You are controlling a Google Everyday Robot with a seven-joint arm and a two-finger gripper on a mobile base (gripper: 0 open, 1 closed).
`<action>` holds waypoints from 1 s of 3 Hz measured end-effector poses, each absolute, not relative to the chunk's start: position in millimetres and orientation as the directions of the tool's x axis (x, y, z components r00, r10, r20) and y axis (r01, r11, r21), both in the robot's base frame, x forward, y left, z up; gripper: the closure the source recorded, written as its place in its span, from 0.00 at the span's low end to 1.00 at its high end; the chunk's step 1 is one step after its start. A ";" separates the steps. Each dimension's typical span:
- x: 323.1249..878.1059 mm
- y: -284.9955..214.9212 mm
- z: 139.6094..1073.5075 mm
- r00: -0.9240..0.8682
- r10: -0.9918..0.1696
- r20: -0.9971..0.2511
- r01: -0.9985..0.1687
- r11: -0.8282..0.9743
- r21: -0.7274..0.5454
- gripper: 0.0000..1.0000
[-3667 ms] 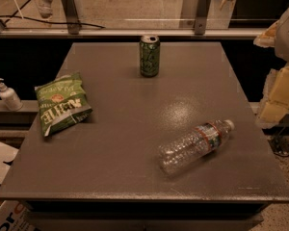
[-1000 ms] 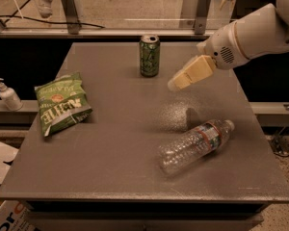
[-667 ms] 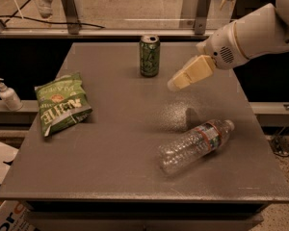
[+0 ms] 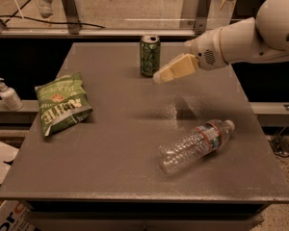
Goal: Pick green can
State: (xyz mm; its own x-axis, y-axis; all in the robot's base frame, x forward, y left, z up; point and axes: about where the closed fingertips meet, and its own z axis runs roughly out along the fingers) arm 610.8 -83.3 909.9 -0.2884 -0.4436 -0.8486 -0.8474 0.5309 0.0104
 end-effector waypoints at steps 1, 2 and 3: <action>637.2 -68.5 905.3 -0.232 -0.410 -0.882 -0.833 0.552 -0.038 0.00; 661.1 -65.1 891.7 -0.187 -0.434 -0.881 -0.810 0.576 -0.112 0.00; 677.1 -65.2 872.6 -0.191 -0.446 -0.875 -0.788 0.601 -0.135 0.00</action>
Offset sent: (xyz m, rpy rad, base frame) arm 0.0798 0.0132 -0.0360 -0.0668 -0.2268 -0.1008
